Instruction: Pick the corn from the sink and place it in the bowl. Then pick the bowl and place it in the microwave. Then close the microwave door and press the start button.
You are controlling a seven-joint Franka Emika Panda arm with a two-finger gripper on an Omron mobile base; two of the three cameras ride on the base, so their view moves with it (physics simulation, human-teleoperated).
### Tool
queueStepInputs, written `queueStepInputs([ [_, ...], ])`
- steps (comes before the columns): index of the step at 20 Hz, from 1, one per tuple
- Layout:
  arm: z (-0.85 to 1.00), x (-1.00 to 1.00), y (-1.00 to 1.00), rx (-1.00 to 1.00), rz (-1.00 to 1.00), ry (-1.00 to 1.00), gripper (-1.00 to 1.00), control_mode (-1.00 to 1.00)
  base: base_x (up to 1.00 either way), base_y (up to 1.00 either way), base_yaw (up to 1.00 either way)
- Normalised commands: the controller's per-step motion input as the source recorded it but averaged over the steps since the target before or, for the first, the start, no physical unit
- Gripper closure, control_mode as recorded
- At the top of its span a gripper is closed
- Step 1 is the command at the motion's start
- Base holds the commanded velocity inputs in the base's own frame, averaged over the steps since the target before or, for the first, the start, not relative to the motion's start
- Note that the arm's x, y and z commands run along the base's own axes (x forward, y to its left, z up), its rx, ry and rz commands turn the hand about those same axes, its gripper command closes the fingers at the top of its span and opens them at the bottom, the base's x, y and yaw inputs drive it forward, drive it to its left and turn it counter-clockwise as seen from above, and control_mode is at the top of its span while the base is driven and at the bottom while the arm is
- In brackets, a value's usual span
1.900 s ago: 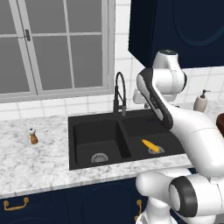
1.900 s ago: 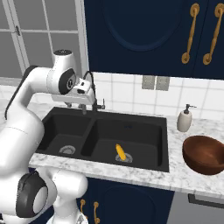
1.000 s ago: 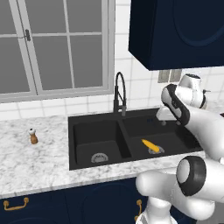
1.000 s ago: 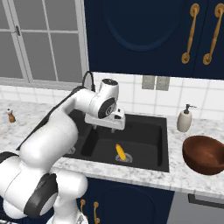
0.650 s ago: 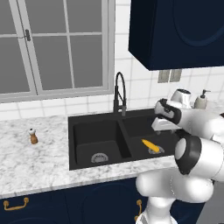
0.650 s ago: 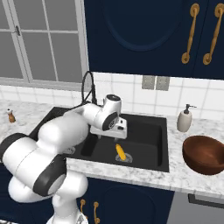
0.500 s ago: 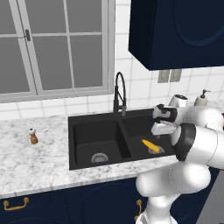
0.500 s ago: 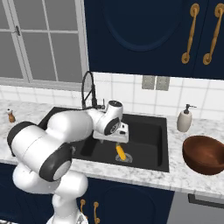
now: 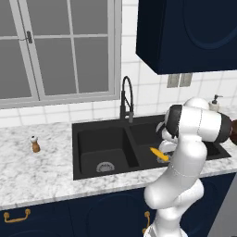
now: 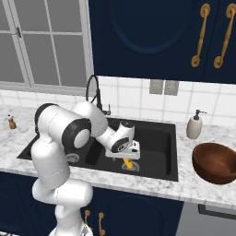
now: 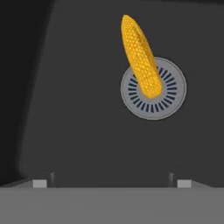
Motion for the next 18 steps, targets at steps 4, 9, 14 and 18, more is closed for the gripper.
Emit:
queueStepInputs([
  [4,-0.44,0.39,-0.15,0.02,0.08,0.0,-1.0,-1.0,0.0,0.0,0.0],
  [9,-0.59,0.51,0.0,0.0,0.03,0.0,-1.0,-1.0,0.0,0.0,0.0],
  [14,-0.35,0.5,-0.05,0.04,0.03,0.0,-1.0,-1.0,0.0,0.0,0.0],
  [18,-0.42,0.46,-0.13,0.03,0.04,0.0,-1.0,-1.0,0.0,0.0,0.0],
])
